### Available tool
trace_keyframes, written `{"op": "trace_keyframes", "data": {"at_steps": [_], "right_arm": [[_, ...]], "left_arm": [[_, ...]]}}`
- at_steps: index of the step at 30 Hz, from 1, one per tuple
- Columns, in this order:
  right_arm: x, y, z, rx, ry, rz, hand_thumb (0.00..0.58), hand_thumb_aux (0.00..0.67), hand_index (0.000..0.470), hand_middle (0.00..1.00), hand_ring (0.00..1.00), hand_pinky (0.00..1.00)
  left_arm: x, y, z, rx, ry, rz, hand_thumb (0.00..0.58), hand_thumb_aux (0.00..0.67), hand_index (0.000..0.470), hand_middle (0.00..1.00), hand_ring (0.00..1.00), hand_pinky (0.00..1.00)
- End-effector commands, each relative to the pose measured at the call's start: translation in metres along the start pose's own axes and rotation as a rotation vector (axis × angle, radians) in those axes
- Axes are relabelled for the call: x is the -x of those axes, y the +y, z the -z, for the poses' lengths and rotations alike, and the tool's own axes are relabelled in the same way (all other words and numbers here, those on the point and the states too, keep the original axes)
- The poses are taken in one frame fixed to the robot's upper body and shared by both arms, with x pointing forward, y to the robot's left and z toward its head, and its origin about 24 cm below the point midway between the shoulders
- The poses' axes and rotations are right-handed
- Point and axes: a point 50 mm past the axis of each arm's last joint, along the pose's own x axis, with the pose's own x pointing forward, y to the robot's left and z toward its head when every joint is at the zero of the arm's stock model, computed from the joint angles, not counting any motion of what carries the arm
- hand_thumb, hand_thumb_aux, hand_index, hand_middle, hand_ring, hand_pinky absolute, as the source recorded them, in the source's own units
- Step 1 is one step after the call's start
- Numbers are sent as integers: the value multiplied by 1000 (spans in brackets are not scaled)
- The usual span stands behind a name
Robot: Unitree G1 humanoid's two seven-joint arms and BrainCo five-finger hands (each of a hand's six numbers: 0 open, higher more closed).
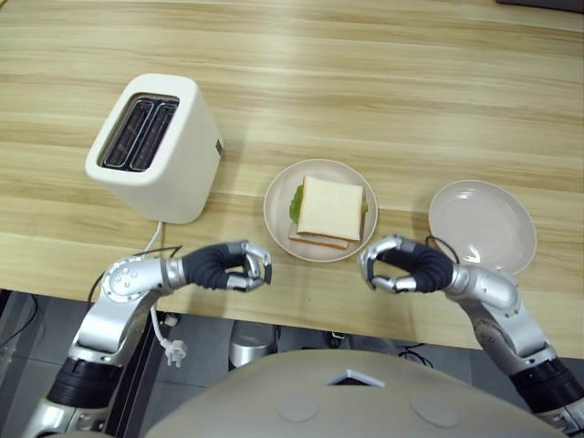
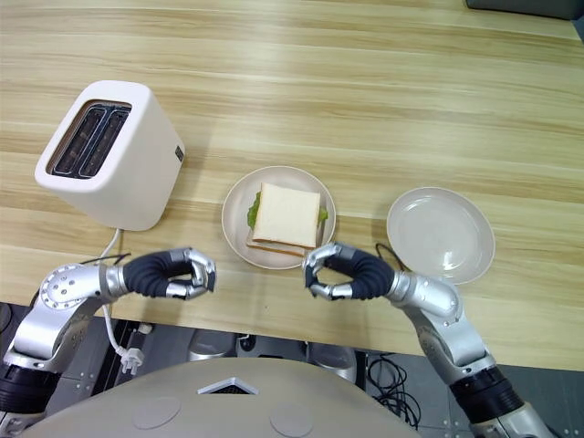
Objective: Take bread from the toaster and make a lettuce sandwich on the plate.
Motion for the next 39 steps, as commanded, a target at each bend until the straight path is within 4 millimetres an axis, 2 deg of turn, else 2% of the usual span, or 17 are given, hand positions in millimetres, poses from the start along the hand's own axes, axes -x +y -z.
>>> {"op": "trace_keyframes", "data": {"at_steps": [1,4,9,14,20,27,33,39], "right_arm": [[-5,5,26,87,180,-34,580,670,460,1000,1000,1000],[-13,-2,44,209,282,11,580,670,460,1000,1000,1000],[-32,-16,67,379,392,111,580,670,460,1000,1000,1000],[-48,-28,79,525,475,151,580,670,460,1000,1000,1000],[-58,-45,85,643,564,160,580,670,460,1000,1000,1000],[-63,-106,79,779,663,235,580,670,460,1000,1000,1000],[-64,-147,72,847,758,287,580,670,460,1000,1000,1000],[-64,-154,74,848,782,309,580,670,460,1000,1000,1000]], "left_arm": [[1,15,32,-214,355,-43,580,670,460,1000,1000,1000],[-7,41,42,-507,536,-149,580,670,460,1000,1000,1000],[-38,67,44,-845,580,-272,580,670,460,1000,1000,1000],[-67,84,42,-1024,539,-338,580,670,460,1000,1000,1000],[-93,96,44,-1006,466,-401,580,670,460,1000,1000,1000],[-115,122,39,-947,470,-548,580,670,460,1000,1000,1000],[-131,131,39,-889,500,-624,580,670,460,1000,1000,1000],[-138,140,32,-835,495,-686,580,670,460,1000,1000,1000]]}}
